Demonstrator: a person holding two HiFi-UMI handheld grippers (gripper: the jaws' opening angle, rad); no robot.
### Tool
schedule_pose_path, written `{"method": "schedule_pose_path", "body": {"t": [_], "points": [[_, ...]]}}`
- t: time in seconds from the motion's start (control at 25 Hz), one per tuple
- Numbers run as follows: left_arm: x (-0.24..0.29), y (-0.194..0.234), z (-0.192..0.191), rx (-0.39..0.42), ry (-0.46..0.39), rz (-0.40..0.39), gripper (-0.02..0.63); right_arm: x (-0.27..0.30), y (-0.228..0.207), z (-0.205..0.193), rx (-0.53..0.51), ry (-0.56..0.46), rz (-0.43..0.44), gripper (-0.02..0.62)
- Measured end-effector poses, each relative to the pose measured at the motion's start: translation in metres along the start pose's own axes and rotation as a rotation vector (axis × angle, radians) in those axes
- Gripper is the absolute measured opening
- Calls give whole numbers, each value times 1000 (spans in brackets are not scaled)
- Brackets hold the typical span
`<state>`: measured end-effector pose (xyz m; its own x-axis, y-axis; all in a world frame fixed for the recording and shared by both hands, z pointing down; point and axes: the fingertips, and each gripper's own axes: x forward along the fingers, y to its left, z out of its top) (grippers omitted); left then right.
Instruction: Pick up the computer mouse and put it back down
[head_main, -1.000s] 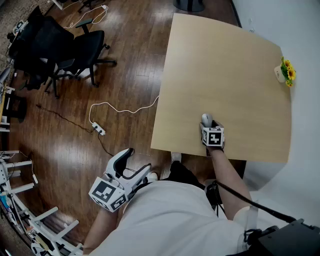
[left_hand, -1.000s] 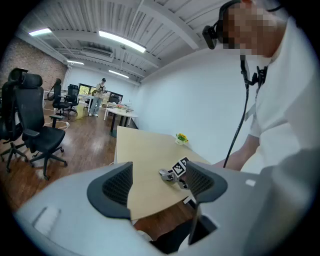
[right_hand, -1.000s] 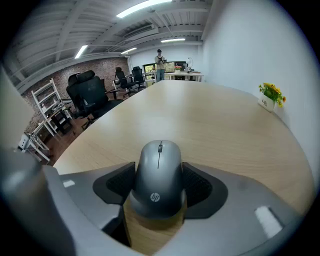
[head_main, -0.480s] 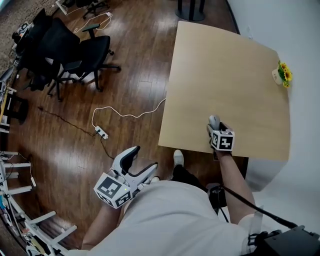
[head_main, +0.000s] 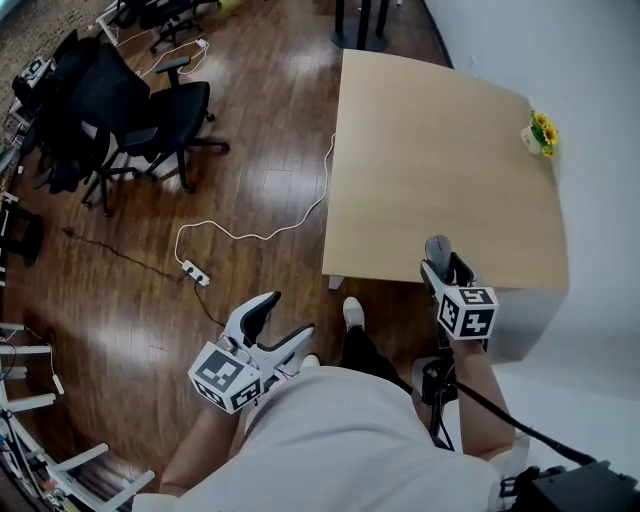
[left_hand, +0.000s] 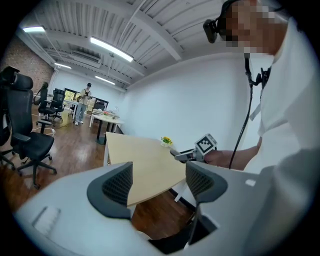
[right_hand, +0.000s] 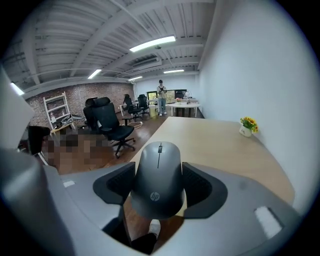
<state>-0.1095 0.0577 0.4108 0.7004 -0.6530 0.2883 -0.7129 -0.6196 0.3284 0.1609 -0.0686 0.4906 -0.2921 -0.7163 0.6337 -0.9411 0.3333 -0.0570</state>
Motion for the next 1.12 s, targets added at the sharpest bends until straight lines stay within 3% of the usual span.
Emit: {"method": "schedule_pose_path", "body": {"t": [0.48, 0.84, 1.12], "points": [[-56, -25, -31, 46, -12, -72, 316, -141, 81, -8, -35, -105, 1, 298], [-70, -34, -33, 77, -12, -80, 319, -150, 86, -21, -15, -105, -5, 298], [-65, -23, -33, 43, -10, -54, 319, -112, 66, -15, -15, -80, 1, 298]]}}
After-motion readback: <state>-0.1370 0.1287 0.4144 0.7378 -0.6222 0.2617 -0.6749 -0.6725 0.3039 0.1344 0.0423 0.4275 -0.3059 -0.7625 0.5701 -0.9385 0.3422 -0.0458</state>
